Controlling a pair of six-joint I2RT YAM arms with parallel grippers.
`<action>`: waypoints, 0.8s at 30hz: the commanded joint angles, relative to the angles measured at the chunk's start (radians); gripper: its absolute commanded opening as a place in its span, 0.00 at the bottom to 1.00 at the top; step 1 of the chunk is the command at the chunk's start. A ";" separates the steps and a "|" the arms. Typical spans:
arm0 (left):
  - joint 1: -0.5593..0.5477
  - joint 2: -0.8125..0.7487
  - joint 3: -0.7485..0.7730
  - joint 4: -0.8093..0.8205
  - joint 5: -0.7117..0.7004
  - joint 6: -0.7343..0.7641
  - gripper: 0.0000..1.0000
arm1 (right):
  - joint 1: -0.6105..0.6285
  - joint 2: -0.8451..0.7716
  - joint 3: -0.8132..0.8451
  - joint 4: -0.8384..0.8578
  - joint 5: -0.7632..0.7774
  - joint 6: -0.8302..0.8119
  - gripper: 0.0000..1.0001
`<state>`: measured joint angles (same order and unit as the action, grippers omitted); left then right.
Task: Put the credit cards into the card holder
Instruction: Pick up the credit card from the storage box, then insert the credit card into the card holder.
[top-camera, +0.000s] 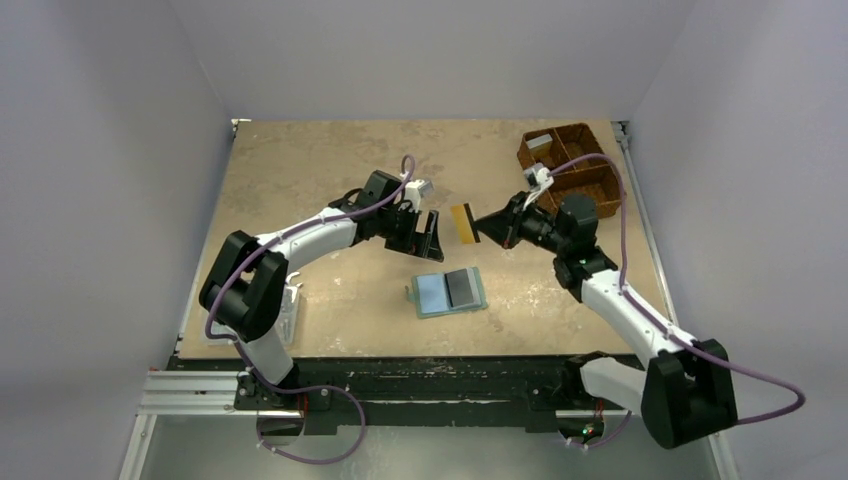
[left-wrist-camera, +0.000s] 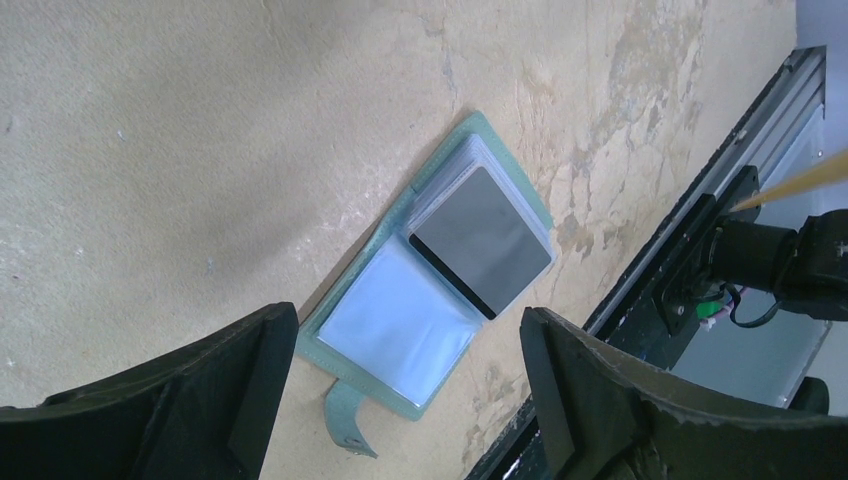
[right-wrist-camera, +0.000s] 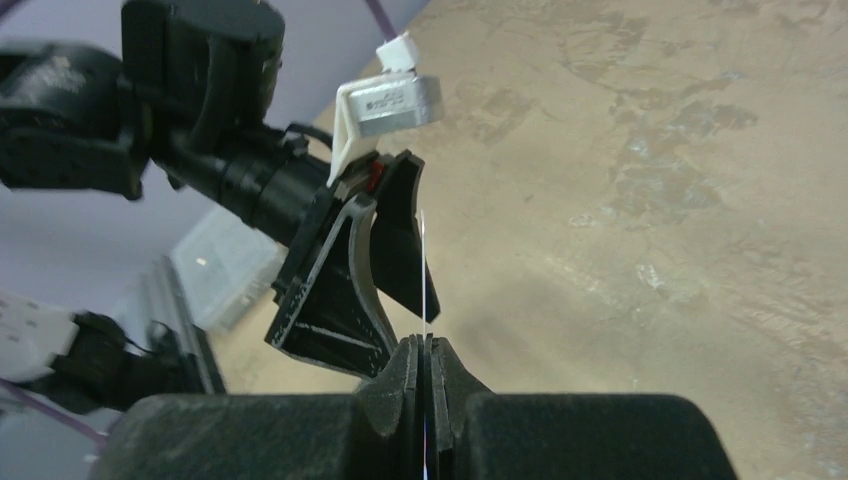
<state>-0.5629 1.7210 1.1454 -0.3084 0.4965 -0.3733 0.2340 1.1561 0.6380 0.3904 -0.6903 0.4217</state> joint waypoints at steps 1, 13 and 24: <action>0.012 -0.025 -0.022 0.027 -0.042 -0.025 0.88 | 0.122 -0.113 0.005 -0.212 0.252 -0.251 0.00; 0.062 -0.103 -0.127 0.045 -0.102 -0.087 0.88 | 0.459 -0.287 -0.032 -0.299 0.985 -0.358 0.00; 0.063 -0.086 -0.222 0.181 0.023 -0.237 0.87 | 0.626 -0.064 0.078 -0.451 1.119 -0.226 0.00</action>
<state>-0.5041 1.6520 0.9634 -0.2333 0.4438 -0.5190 0.8555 1.0225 0.6331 0.0284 0.3782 0.1001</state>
